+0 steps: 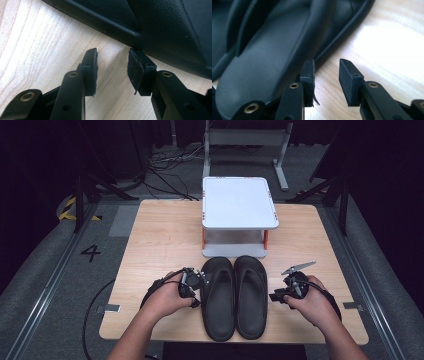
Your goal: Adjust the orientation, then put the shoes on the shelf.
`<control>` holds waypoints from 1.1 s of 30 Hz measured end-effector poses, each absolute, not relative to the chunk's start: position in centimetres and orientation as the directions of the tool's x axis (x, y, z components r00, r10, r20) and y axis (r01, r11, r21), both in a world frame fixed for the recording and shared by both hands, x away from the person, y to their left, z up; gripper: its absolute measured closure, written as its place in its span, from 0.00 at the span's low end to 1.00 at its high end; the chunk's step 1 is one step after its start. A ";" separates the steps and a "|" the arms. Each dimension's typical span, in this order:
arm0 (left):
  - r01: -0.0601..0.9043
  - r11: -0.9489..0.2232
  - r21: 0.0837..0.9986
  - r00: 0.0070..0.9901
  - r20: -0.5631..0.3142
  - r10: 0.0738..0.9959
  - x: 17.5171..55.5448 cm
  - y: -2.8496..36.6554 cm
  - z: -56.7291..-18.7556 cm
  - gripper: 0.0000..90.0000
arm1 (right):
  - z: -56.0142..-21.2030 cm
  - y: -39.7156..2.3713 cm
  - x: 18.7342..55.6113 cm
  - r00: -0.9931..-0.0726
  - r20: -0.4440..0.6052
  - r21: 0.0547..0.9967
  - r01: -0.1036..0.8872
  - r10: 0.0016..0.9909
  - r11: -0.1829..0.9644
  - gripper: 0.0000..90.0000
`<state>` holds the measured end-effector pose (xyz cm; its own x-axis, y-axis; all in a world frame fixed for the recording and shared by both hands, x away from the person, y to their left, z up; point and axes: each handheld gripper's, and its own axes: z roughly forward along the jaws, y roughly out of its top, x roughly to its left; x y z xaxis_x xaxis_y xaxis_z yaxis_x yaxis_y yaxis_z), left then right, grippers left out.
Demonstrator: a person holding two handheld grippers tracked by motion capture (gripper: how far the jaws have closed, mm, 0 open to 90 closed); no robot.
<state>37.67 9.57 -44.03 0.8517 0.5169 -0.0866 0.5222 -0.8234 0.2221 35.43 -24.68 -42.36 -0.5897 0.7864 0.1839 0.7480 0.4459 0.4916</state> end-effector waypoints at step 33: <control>0.632 -0.662 0.403 0.722 0.003 0.692 38.3 14.9 -41.6 0.39 | -41.9 -15.4 33.6 -0.643 0.157 0.626 0.652 0.749 0.428 0.40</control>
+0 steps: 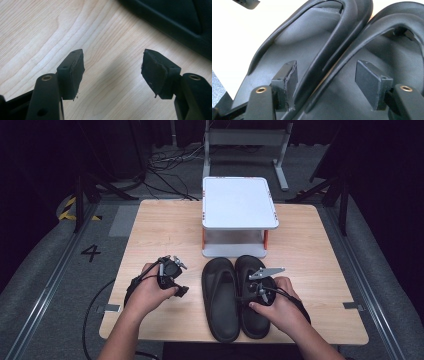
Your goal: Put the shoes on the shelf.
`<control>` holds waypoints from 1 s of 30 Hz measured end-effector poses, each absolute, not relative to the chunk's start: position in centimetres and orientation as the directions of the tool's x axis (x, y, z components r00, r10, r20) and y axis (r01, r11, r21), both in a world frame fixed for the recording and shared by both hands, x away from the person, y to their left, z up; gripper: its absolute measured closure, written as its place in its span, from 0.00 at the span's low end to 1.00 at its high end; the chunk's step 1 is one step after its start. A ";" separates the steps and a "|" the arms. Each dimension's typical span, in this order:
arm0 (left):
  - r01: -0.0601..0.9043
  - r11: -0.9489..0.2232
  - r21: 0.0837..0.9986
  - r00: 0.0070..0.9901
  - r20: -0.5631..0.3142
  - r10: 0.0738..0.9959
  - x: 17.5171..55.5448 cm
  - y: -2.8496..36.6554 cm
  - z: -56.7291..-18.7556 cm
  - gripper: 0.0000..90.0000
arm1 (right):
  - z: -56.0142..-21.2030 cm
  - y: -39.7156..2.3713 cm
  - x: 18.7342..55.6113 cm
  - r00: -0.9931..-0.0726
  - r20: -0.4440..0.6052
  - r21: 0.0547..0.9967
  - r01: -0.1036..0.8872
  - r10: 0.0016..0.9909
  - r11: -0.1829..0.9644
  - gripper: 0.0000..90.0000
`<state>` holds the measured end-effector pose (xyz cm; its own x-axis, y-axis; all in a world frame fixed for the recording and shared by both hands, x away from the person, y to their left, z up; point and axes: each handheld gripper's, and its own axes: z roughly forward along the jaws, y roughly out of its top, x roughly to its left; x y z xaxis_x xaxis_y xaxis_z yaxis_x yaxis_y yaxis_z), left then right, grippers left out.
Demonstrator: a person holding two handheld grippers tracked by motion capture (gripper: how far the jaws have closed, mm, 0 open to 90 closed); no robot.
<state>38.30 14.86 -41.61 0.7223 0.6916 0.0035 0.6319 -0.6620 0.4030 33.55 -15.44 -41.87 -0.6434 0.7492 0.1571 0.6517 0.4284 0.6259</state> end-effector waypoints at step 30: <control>0.620 -0.682 0.387 0.731 0.032 0.682 38.2 15.1 -42.1 0.40 | -42.7 -15.4 35.3 -0.595 0.110 0.529 0.713 0.796 0.459 0.86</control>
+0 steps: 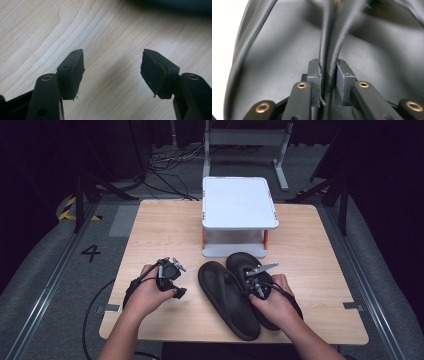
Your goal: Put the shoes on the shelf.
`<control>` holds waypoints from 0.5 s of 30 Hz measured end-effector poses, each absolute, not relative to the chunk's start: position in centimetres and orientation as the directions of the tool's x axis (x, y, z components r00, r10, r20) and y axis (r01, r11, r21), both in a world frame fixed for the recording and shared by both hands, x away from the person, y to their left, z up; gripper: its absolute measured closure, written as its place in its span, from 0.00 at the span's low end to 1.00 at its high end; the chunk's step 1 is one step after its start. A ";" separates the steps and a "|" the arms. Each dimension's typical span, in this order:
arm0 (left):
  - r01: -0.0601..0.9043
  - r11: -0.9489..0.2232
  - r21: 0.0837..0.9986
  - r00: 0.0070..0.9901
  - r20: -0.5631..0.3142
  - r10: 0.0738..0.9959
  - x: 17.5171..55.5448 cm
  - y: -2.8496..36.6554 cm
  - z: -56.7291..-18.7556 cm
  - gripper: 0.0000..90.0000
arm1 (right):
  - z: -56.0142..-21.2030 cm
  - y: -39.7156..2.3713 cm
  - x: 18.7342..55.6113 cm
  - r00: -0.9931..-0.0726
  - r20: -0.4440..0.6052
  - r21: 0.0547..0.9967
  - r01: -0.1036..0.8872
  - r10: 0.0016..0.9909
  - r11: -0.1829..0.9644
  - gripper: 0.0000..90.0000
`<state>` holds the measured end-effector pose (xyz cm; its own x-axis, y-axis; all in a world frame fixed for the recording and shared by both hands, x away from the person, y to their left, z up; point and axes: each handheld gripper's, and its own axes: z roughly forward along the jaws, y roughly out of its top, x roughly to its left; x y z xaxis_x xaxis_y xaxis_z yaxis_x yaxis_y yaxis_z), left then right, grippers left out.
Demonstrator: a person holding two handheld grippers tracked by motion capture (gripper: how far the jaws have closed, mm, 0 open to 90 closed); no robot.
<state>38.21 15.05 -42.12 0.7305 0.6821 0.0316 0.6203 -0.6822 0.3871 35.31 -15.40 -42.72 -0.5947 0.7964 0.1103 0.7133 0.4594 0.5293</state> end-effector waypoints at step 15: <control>0.619 -0.672 0.407 0.727 0.030 0.686 38.6 15.4 -41.7 0.41 | -39.7 -16.5 37.2 -0.521 0.166 0.585 0.736 0.837 0.342 0.86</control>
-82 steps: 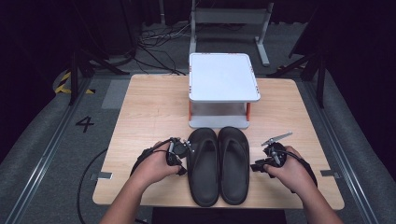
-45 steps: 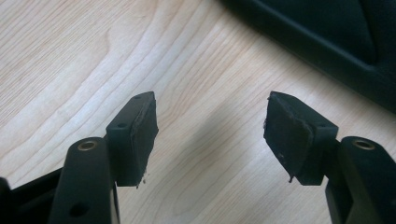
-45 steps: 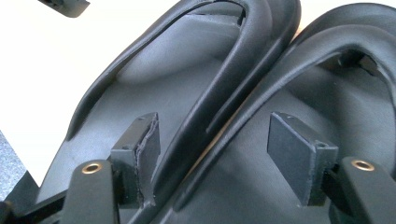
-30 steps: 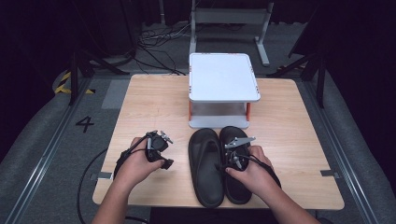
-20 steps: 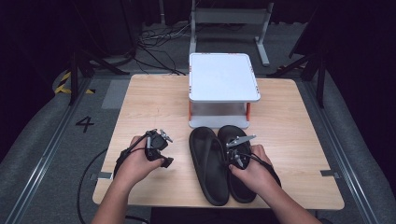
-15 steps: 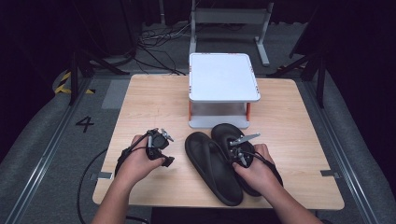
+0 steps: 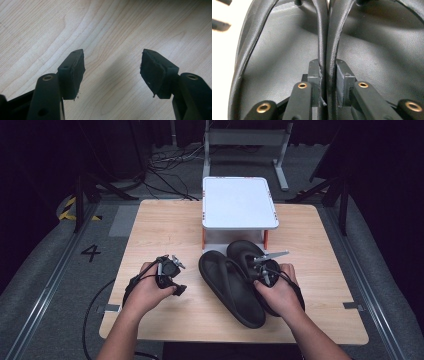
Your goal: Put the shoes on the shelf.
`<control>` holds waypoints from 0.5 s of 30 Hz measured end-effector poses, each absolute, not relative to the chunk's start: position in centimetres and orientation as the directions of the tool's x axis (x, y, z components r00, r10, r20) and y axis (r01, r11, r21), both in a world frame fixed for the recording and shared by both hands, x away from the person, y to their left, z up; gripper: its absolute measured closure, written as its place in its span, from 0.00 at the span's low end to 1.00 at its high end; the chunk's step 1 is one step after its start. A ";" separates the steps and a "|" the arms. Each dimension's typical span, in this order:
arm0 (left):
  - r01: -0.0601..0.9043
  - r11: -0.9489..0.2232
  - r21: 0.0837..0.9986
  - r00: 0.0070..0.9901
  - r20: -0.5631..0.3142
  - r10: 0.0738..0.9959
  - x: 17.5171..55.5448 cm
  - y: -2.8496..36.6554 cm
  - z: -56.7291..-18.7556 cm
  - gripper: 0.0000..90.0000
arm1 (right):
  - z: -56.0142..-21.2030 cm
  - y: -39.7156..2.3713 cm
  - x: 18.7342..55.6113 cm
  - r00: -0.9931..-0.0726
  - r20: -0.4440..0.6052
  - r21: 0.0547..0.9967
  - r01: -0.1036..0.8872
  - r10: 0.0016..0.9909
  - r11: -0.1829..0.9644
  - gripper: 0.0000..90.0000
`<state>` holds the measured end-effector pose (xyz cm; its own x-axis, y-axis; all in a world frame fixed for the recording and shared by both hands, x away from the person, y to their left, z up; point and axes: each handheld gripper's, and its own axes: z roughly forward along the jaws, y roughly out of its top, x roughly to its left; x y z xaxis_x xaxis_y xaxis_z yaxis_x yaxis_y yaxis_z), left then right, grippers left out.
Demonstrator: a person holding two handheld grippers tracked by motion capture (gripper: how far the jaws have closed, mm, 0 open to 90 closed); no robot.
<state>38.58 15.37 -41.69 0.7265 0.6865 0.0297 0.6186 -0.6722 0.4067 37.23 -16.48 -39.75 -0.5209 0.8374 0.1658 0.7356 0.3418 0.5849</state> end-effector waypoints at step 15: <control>0.623 -0.668 0.407 0.723 0.026 0.690 38.6 15.7 -41.7 0.41 | -38.2 -17.1 42.1 -0.380 0.198 0.642 0.747 0.903 0.174 0.86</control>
